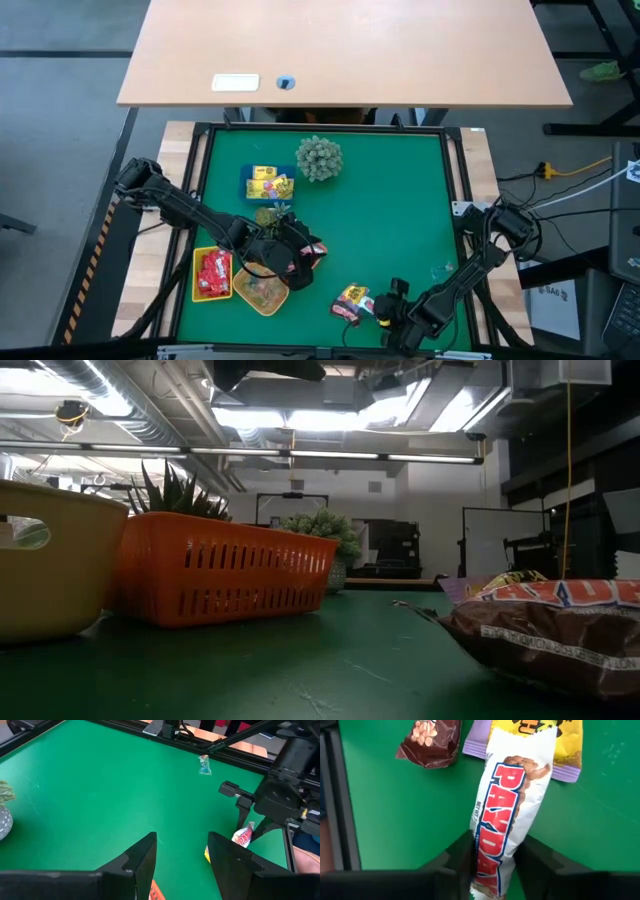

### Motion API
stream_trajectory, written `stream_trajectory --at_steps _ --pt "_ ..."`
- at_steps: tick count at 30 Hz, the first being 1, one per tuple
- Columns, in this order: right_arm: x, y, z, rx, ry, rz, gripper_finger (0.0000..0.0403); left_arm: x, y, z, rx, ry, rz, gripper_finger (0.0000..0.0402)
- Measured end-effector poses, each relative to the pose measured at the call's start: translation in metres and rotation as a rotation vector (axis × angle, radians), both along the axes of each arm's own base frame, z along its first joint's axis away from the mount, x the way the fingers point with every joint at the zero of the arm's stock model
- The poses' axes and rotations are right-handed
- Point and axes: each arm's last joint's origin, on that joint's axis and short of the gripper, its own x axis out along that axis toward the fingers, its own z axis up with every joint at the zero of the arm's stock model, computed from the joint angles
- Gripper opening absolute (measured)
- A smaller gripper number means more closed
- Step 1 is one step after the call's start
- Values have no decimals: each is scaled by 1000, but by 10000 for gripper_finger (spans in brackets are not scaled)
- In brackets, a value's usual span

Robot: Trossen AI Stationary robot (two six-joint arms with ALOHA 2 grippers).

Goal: Sort candy
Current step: Put the white chocolate into the orange bin

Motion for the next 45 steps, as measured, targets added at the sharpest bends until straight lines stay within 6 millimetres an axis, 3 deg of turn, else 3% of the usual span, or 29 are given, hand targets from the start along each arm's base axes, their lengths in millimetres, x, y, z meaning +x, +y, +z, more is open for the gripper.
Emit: stream_trajectory --at_steps 7,11,18,24,35,40,45 --pt "5 5 24 -143 65 80 70 0 0 0 0 0 1 163" --pt "15 6 47 -258 28 164 69 0 0 0 0 -1 2 163" --pt "40 -13 82 -514 36 317 77 0 0 0 8 1 -2 163" --pt "73 -38 96 -728 13 485 78 0 0 0 95 22 -55 163" --pt "135 -93 101 -612 -45 709 78 -4 -6 0 254 69 -171 163" --pt "153 -111 105 -598 -120 803 79 -23 -2 6 286 158 -192 163" --pt "168 -129 109 -530 -203 783 79 -45 1 12 279 251 -185 163"
